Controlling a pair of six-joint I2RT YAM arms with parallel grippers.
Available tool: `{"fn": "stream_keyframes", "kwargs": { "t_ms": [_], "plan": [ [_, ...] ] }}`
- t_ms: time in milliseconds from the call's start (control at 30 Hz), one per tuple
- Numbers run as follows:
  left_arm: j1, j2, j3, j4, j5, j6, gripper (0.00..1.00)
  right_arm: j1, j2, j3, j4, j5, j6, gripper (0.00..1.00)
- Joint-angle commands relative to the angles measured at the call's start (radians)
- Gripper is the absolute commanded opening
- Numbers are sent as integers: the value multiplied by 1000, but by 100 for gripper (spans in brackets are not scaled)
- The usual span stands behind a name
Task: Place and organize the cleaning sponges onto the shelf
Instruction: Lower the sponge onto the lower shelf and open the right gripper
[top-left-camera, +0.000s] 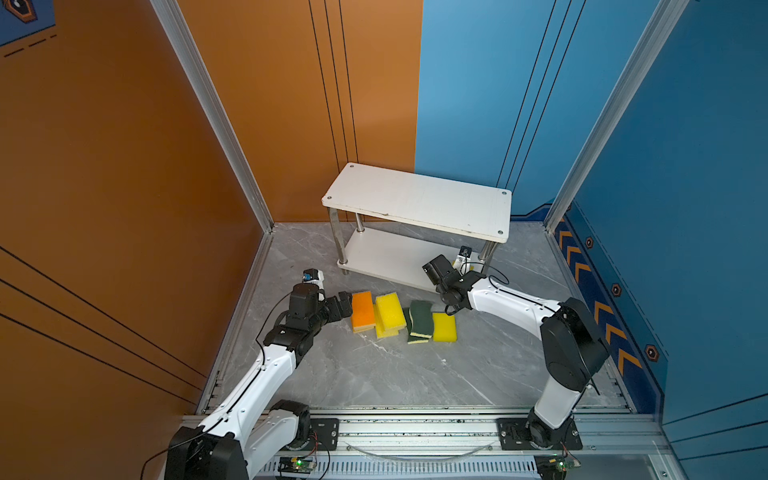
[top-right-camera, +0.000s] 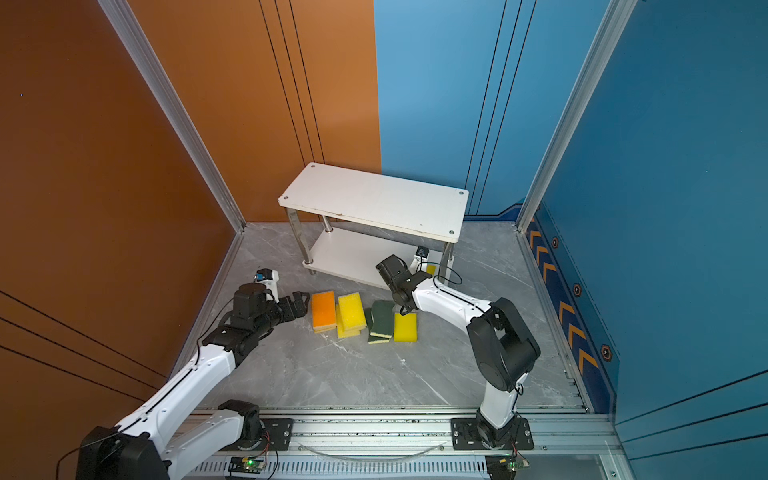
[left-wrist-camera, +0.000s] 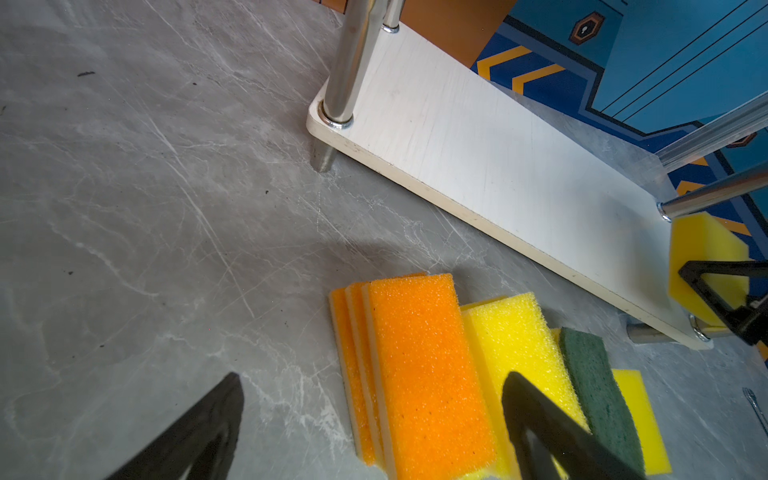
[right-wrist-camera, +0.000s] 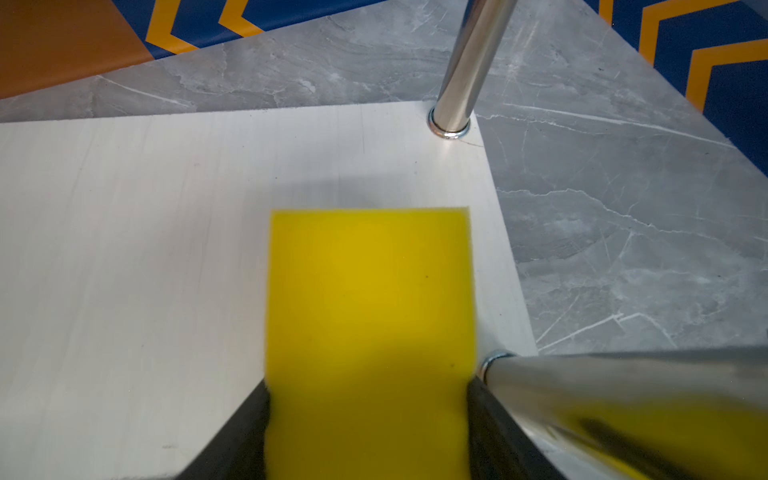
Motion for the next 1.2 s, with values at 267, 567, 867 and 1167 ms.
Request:
{"fn": "stream_keyframes", "kwargs": {
  "t_ms": [267, 567, 867, 1167],
  "plan": [
    [11, -3, 18, -1, 15, 14, 98, -1, 55, 38, 25, -19, -11, 64],
    [12, -9, 15, 0, 14, 14, 98, -4, 75, 41, 35, -16, -50, 64],
    [13, -21, 10, -6, 1, 16, 98, -7, 84, 39, 46, -23, -84, 65],
    [12, -18, 10, -5, 1, 17, 98, -13, 95, 37, 48, -24, -99, 65]
  ]
}}
